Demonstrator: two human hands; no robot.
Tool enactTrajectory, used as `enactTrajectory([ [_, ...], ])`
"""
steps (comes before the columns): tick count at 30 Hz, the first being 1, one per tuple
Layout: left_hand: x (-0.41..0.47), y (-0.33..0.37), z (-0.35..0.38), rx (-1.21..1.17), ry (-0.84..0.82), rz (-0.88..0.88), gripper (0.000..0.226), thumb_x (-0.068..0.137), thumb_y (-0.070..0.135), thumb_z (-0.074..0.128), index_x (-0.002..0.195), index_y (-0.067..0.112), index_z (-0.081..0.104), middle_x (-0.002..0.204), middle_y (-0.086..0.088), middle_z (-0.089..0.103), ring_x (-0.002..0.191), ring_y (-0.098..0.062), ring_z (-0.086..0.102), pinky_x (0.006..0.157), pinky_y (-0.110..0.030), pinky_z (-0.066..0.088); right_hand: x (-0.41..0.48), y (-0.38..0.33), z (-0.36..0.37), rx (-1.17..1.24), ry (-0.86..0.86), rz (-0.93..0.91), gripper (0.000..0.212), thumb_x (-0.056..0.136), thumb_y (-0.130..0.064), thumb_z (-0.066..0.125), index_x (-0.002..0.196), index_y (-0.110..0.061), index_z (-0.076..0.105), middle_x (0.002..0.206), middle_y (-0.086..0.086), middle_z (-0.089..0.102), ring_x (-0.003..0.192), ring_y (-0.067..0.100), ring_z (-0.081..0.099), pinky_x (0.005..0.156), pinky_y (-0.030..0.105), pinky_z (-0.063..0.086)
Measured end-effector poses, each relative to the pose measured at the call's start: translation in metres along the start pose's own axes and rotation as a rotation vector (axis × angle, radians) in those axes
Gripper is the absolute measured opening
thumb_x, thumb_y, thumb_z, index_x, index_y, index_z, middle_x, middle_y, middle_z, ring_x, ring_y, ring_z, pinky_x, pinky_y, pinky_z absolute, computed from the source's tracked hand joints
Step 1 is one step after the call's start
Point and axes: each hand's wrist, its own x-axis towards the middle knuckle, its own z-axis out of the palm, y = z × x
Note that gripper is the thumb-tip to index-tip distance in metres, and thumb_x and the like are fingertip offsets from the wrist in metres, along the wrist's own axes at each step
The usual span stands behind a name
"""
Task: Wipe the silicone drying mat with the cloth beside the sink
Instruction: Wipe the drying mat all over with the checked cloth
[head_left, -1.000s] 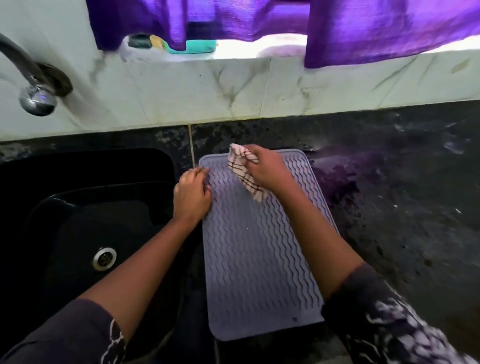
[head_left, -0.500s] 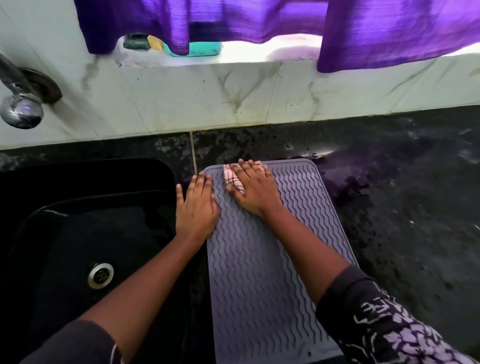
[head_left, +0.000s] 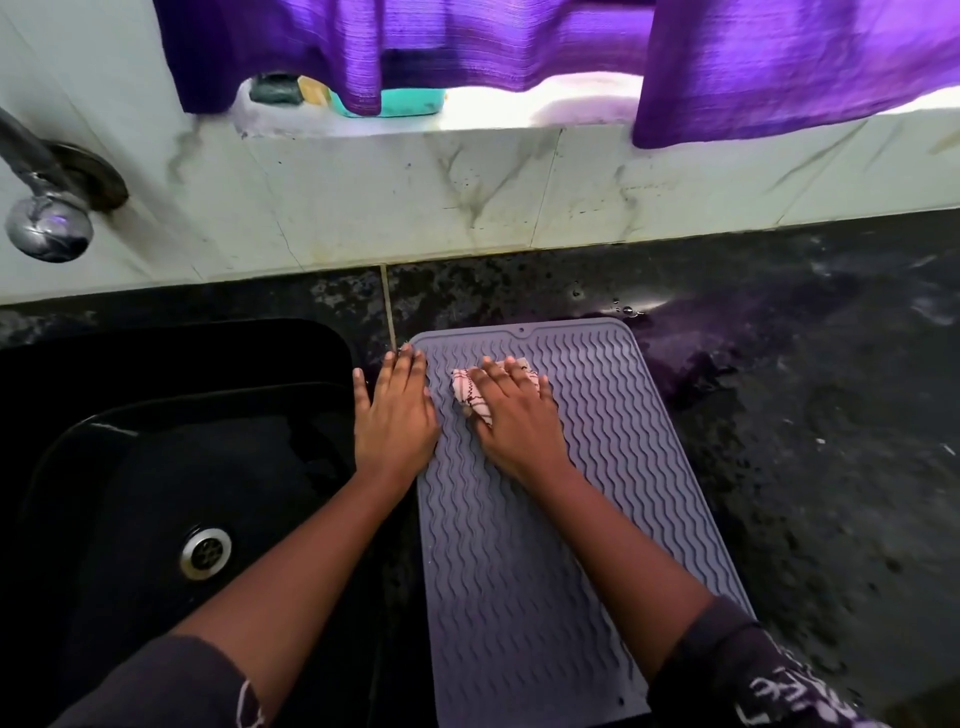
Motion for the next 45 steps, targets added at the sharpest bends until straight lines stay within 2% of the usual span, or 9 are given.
enactTrajectory([
  [6, -0.002, 0.003, -0.003, -0.002, -0.005, -0.012, 0.051, 0.099, 0.025, 0.026, 0.15, 0.017, 0.022, 0.158, 0.001, 0.019, 0.147, -0.017, 0.012, 0.116, -0.048, -0.004, -0.004, -0.001, -0.018, 0.115, 0.029, -0.013, 0.051, 0.093, -0.031, 0.048, 0.142, -0.02, 0.037, 0.146, 0.005, 0.042, 0.133, 0.022, 0.037, 0.109, 0.042, 0.028],
  [10, -0.003, 0.003, -0.004, -0.012, -0.005, -0.013, 0.051, 0.099, 0.026, 0.027, 0.15, 0.017, 0.023, 0.158, 0.001, 0.02, 0.147, -0.017, 0.012, 0.116, -0.048, -0.004, 0.014, 0.005, -0.043, 0.599, 0.198, 0.229, 0.041, 0.092, -0.028, 0.054, 0.132, -0.019, 0.051, 0.117, 0.009, 0.066, 0.098, 0.022, 0.061, 0.082, 0.033, 0.049],
  [16, 0.0, 0.001, -0.001, 0.003, 0.007, -0.01, 0.051, 0.099, 0.025, 0.028, 0.149, 0.016, 0.024, 0.158, 0.001, 0.02, 0.146, -0.017, 0.013, 0.116, -0.049, -0.004, 0.055, 0.011, -0.019, 0.026, -0.087, -0.042, 0.051, 0.094, -0.041, 0.042, 0.143, -0.03, 0.032, 0.154, -0.001, 0.028, 0.142, 0.023, 0.019, 0.111, 0.05, 0.021],
  [25, 0.001, 0.001, 0.001, 0.006, 0.037, -0.008, 0.051, 0.098, 0.024, 0.03, 0.148, 0.017, 0.026, 0.157, 0.001, 0.023, 0.146, -0.017, 0.016, 0.116, -0.049, -0.004, -0.06, -0.007, -0.018, -0.05, -0.084, -0.038, 0.053, 0.098, -0.03, 0.038, 0.147, -0.023, 0.021, 0.155, 0.001, 0.024, 0.143, 0.022, 0.017, 0.113, 0.046, 0.015],
  [32, 0.0, 0.001, 0.0, 0.007, 0.031, -0.011, 0.051, 0.098, 0.024, 0.029, 0.149, 0.017, 0.026, 0.157, 0.001, 0.023, 0.146, -0.017, 0.016, 0.116, -0.049, -0.004, -0.048, -0.009, -0.018, -0.021, -0.058, -0.03, 0.053, 0.095, -0.027, 0.046, 0.145, -0.024, 0.029, 0.151, 0.001, 0.033, 0.139, 0.02, 0.027, 0.11, 0.045, 0.022],
  [35, 0.0, 0.001, 0.0, 0.018, 0.027, -0.01, 0.051, 0.099, 0.025, 0.028, 0.149, 0.017, 0.024, 0.157, 0.001, 0.022, 0.146, -0.016, 0.015, 0.116, -0.049, -0.003, -0.031, -0.001, -0.041, 0.245, -0.167, 0.101, 0.046, 0.093, -0.024, 0.051, 0.138, -0.028, 0.041, 0.128, 0.003, 0.058, 0.108, 0.019, 0.057, 0.094, 0.039, 0.047],
  [37, 0.001, 0.0, 0.0, 0.013, 0.02, -0.012, 0.051, 0.099, 0.025, 0.027, 0.149, 0.017, 0.024, 0.157, 0.001, 0.022, 0.146, -0.017, 0.015, 0.116, -0.049, -0.002, -0.013, 0.007, -0.053, 0.453, -0.058, 0.244, 0.044, 0.093, -0.023, 0.052, 0.135, -0.029, 0.046, 0.114, 0.002, 0.064, 0.09, 0.016, 0.061, 0.081, 0.034, 0.053],
  [40, 0.0, 0.001, 0.0, 0.006, 0.022, -0.006, 0.051, 0.098, 0.025, 0.027, 0.149, 0.017, 0.024, 0.157, 0.001, 0.022, 0.146, -0.017, 0.015, 0.116, -0.049, -0.002, 0.003, 0.008, -0.044, 0.136, 0.027, 0.131, 0.045, 0.093, -0.027, 0.051, 0.137, -0.024, 0.044, 0.136, 0.007, 0.045, 0.117, 0.024, 0.047, 0.09, 0.039, 0.044],
  [45, 0.001, 0.001, 0.001, 0.0, 0.023, -0.009, 0.052, 0.098, 0.025, 0.029, 0.148, 0.017, 0.026, 0.157, 0.0, 0.024, 0.145, -0.018, 0.017, 0.116, -0.051, -0.001, -0.039, -0.002, -0.031, -0.094, -0.067, -0.033, 0.05, 0.093, -0.02, 0.046, 0.142, -0.023, 0.032, 0.14, 0.009, 0.039, 0.126, 0.027, 0.037, 0.1, 0.045, 0.039],
])
